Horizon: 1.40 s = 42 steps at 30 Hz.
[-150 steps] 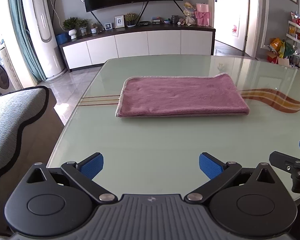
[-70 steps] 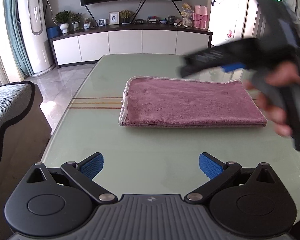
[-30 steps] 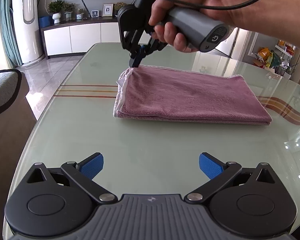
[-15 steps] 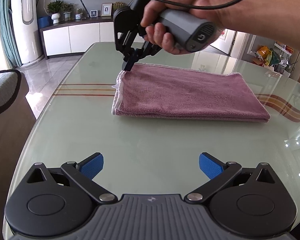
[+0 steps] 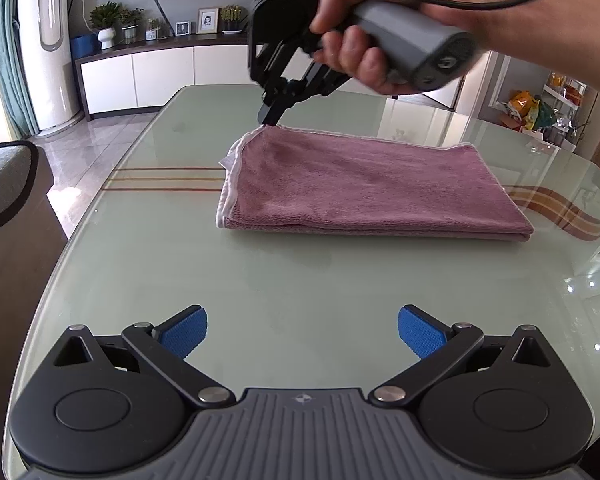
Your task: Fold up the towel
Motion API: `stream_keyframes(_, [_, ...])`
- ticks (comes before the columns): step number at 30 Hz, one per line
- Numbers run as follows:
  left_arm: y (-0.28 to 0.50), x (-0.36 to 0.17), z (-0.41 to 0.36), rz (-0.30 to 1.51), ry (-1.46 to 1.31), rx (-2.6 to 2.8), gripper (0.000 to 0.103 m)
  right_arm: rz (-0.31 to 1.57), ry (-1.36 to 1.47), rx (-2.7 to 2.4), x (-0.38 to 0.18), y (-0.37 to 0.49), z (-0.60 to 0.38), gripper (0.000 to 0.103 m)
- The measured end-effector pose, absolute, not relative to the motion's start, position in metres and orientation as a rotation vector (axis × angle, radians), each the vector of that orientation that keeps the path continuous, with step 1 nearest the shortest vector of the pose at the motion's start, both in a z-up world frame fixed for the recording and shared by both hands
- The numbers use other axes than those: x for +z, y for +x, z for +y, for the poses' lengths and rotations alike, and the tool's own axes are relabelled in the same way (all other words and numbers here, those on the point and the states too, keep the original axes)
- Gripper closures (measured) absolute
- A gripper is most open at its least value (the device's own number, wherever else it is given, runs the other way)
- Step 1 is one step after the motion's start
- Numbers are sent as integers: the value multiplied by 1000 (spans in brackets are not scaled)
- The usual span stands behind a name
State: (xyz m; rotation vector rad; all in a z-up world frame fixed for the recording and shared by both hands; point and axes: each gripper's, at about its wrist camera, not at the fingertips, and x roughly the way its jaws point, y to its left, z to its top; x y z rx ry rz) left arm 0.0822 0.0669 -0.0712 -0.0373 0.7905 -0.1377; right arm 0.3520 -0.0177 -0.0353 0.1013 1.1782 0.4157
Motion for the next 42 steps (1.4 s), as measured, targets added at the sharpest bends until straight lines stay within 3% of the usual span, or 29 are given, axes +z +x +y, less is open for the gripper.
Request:
stream_keyframes(7, [82, -74, 60, 793, -35, -154, 1, 1243, 187, 392, -62, 342, -42, 99])
stream_keyframes(9, [81, -74, 58, 791, -30, -158, 1, 1245, 188, 380, -62, 344, -39, 88])
stream_keyframes(11, [80, -75, 58, 791, -28, -159, 1, 1218, 183, 357, -53, 351, -22, 53])
stream_keyframes(12, [80, -75, 59, 793, -31, -157, 1, 1214, 184, 352, -50, 349, -25, 50])
stream_keyframes(18, [82, -79, 66, 801, -56, -139, 1, 1223, 95, 281, -51, 373, 38, 52])
stream_keyframes(20, [82, -79, 68, 798, -57, -136, 1, 1227, 62, 262, -55, 375, 47, 59])
stream_keyframes(27, [81, -81, 76, 798, -75, -126, 1, 1234, -61, 171, -77, 374, 67, 60])
stream_keyframes(32, [79, -82, 76, 799, -78, -130, 1, 1222, -90, 166, -79, 367, 56, 84])
stream_keyframes(36, [78, -80, 73, 796, -73, -139, 1, 1223, -75, 185, -76, 363, 44, 96])
stream_keyframes(42, [77, -79, 71, 792, -70, -143, 1, 1201, -37, 244, -59, 356, 29, 100])
